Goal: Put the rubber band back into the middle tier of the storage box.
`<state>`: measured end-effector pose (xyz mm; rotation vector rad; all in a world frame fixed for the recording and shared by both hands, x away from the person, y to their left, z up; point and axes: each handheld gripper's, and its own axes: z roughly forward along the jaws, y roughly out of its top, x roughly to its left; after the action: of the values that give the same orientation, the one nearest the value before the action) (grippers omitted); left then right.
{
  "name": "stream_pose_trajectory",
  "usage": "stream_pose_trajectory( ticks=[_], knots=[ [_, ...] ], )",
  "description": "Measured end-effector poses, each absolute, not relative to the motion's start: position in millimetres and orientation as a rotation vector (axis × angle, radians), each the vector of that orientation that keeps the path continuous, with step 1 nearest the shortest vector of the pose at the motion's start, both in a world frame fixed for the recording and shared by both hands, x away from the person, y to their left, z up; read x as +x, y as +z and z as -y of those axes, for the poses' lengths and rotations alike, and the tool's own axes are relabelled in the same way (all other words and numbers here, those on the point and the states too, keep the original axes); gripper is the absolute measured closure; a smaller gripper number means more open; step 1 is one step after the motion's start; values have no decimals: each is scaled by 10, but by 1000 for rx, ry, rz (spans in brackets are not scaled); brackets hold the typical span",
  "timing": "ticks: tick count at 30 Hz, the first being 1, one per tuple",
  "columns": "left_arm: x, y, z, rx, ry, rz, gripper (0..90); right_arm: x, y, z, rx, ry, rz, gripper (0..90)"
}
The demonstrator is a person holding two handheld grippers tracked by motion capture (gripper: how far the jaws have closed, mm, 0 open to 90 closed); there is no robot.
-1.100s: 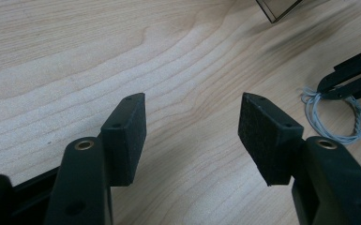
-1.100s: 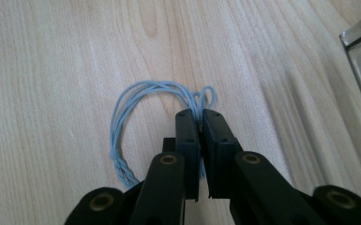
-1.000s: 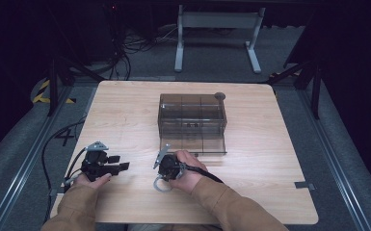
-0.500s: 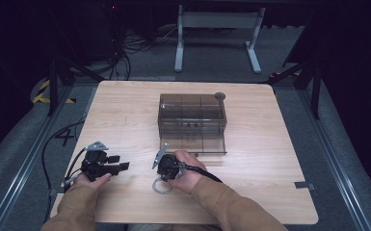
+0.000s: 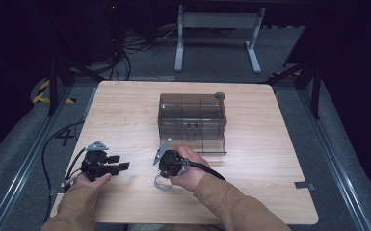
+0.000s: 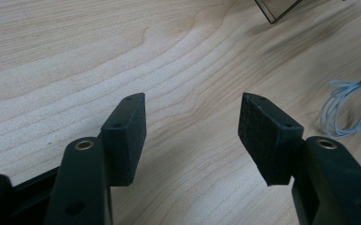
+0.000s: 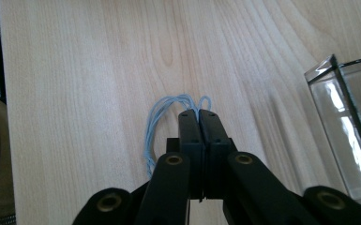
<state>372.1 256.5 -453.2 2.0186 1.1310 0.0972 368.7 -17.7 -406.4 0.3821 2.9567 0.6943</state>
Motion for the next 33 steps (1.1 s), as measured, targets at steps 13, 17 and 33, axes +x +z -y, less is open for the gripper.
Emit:
stream_pose_trajectory(
  ticks=[13,17,33],
  knots=[
    [3721,-4532,-2565,2019,97,-1131,431,3705,-3848,250,368,744,-2912,900],
    [3721,-4531,-2564,2020,97,-1131,431,3722,-3783,290,379,755,-2898,900],
    [3723,-4533,-2564,2022,96,-1129,431,3832,-3588,478,442,815,-2830,900]
  ],
)
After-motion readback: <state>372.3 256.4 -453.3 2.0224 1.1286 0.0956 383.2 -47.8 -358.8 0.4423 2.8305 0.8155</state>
